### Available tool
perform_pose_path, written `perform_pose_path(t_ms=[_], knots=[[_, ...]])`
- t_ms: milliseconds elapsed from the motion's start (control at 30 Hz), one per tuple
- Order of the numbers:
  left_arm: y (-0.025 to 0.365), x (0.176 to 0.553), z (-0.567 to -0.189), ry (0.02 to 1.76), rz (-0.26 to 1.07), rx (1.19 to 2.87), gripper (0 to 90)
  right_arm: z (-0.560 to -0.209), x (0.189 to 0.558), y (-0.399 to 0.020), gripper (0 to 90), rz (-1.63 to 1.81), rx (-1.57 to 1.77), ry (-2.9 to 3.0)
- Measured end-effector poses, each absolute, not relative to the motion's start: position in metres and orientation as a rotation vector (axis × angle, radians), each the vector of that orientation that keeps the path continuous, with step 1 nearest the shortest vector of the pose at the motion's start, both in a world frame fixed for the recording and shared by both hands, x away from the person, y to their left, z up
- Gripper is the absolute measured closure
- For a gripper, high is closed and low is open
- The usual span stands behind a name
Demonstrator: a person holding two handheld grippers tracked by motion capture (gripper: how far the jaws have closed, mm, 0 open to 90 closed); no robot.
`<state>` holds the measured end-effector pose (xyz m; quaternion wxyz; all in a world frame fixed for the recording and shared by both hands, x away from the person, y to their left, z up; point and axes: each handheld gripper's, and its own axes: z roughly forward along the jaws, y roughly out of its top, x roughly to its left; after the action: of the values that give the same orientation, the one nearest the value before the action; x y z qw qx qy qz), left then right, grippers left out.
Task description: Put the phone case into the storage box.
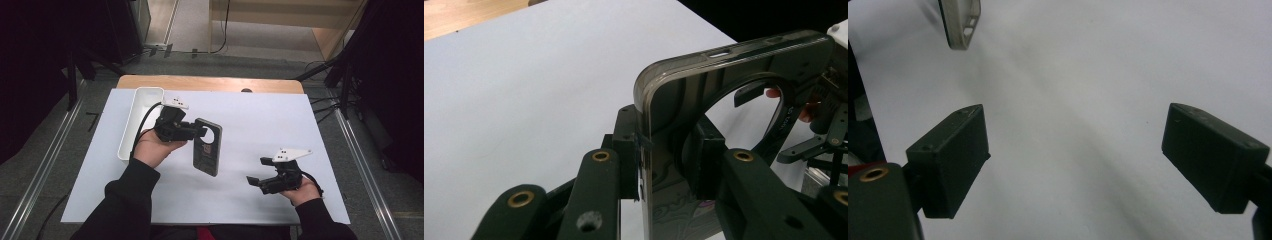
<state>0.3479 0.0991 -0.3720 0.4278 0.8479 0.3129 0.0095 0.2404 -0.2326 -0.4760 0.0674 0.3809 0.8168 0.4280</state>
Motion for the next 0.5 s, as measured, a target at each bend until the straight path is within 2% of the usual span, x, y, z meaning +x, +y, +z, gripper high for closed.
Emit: perform_pose_path(t_ms=[500], knots=[[0.117,0.352,-0.357,0.821,0.059,2.099,70.7,-0.481,0.236,-0.235,12.6,1.300,1.159,2.456]])
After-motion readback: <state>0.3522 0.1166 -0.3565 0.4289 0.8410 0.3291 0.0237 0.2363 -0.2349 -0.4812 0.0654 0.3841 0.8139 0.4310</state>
